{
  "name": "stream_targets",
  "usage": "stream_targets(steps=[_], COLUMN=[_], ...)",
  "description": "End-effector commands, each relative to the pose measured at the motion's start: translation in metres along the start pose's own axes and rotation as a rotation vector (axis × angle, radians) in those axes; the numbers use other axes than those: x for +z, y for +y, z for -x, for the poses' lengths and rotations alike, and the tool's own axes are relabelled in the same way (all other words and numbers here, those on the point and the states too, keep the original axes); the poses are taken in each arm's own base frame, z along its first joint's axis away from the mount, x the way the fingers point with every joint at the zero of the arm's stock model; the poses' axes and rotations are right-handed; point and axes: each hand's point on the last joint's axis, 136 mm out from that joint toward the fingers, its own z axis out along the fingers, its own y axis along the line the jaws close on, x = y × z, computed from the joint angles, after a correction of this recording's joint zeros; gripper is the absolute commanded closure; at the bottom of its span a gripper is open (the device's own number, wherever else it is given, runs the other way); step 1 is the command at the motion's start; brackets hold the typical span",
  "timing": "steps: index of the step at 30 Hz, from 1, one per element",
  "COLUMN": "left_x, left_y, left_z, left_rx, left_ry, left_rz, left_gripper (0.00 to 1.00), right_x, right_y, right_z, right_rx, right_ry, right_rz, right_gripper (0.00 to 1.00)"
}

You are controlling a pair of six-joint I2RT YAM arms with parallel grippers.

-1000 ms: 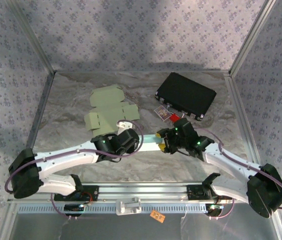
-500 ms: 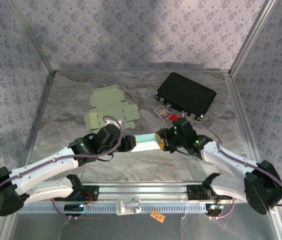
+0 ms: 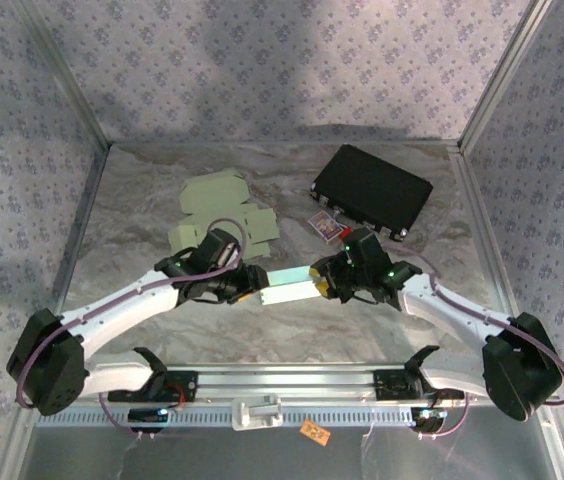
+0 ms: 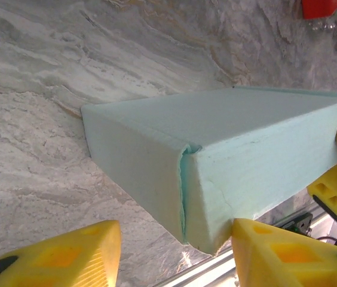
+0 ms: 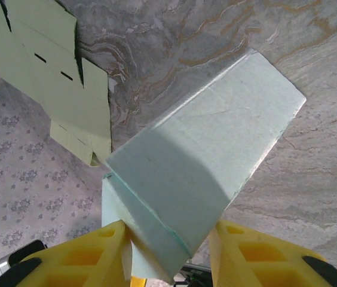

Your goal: Fold the paper box

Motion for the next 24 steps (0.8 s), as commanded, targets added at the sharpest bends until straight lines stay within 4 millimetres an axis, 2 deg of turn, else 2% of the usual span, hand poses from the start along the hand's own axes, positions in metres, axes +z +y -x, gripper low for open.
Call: stream_targets(steps=[1, 5, 8, 13, 17, 18, 22, 24], left_x=[0.006, 0.014, 0.018, 0.026, 0.027, 0.026, 0.026, 0.027], left_y=[0.012, 0.030, 0.038, 0.042, 0.042, 0.041, 0.038, 0.035], left_z=[-0.003, -0.012, -0.014, -0.015, -0.014, -0.013, -0.013, -0.013], left_rx=[0.012, 0.009, 0.011, 0.016, 0.023, 0.025, 0.028, 0.029], left_ry=[0.009, 0.030, 0.031, 0.045, 0.046, 0.042, 0.044, 0.050], left_rz=[0.011, 0.046, 0.059, 0.068, 0.071, 0.065, 0.059, 0.050], left_gripper=[0.55, 0.65, 0.68, 0.76, 0.79, 0.79, 0.79, 0.79], right_x=[0.002, -0.002, -0.006, -0.004, -0.014, -0.016, -0.027, -0.035], right_y=[-0.058, -0.078, -0.091, -0.091, -0.072, -0.061, -0.019, -0.007], right_z=[0.014, 0.018, 0.021, 0.021, 0.020, 0.020, 0.014, 0.012], right_rx=[0.056, 0.086, 0.090, 0.090, 0.018, -0.010, -0.117, -0.132], right_ry=[-0.055, -0.060, -0.059, -0.050, -0.065, -0.069, -0.099, -0.114], right_rz=[-0.217, -0.314, -0.391, -0.420, -0.423, -0.401, -0.286, -0.259], right_gripper=[0.64, 0.64, 0.62, 0.63, 0.61, 0.60, 0.48, 0.43])
